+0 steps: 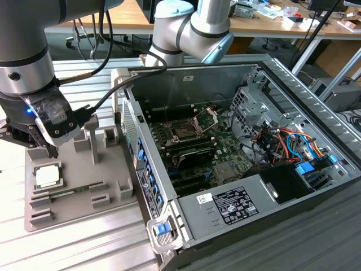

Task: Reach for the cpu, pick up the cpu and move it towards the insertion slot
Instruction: 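Pick up the cpu and move it towards the insertion slot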

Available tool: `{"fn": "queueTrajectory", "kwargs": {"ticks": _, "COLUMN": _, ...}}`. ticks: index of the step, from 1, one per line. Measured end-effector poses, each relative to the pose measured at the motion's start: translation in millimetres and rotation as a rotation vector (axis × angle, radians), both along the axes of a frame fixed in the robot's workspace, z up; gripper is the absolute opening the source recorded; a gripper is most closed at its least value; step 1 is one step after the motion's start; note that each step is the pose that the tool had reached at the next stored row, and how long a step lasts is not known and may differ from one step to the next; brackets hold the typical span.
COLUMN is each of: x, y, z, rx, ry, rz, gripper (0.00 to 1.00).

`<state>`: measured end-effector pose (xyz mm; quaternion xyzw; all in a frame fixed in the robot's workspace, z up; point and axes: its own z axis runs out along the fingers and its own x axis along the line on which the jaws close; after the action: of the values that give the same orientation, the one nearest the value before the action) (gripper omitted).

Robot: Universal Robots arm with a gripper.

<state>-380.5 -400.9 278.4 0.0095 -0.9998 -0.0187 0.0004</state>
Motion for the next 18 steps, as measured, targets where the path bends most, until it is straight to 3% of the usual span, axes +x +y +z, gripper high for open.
{"fn": "queueTrajectory", "kwargs": {"ticks": 12, "x": -1.9, "y": 0.0, "z": -0.4, "rx": -0.0001, "ry": 0.0001, "rz": 0.0, "gripper": 0.11}}
{"fn": "queueTrajectory", "kwargs": {"ticks": 14, "x": -4.5, "y": 0.0, "z": -8.1, "rx": -0.0001, "ry": 0.0001, "rz": 0.0, "gripper": 0.11}}
{"fn": "queueTrajectory", "kwargs": {"ticks": 18, "x": -4.9, "y": 0.0, "z": -8.7, "rx": 0.0, "ry": -0.0001, "rz": 0.0, "gripper": 0.11}}
